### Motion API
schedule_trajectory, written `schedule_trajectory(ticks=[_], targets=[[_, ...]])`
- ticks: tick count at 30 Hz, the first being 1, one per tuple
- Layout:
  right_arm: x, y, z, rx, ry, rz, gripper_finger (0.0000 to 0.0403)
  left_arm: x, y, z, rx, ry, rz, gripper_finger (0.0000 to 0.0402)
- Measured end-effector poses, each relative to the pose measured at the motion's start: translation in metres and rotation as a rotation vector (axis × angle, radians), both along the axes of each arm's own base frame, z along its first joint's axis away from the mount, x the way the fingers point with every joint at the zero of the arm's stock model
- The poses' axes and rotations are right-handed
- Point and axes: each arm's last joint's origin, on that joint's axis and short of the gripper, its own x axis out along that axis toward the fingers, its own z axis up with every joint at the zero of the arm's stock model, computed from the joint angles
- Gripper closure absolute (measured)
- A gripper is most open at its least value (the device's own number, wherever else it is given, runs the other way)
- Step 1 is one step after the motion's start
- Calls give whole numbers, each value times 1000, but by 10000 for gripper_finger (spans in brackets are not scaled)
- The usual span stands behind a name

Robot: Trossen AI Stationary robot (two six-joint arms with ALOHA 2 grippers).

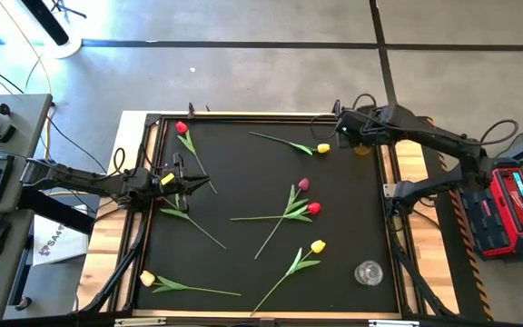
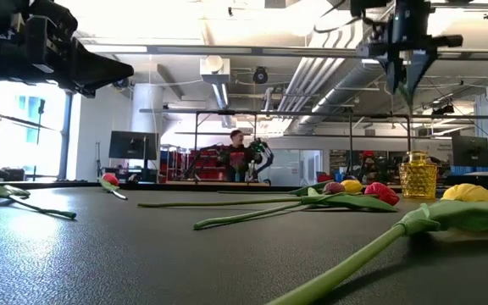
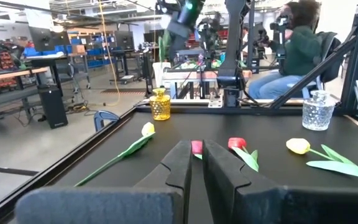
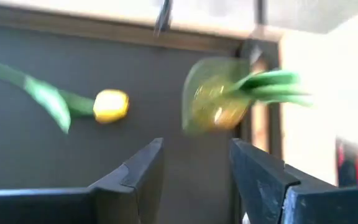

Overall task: Sort flowers into vase by color
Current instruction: Put the right dark red flower into the yellow flower vase

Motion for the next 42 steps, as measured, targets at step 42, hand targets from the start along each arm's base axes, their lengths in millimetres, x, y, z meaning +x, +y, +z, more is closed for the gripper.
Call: schedule_trajectory(ticks=[42], targets=[[20,-19,38,-546,83,102,231,0,1,0,3,5,27,374]])
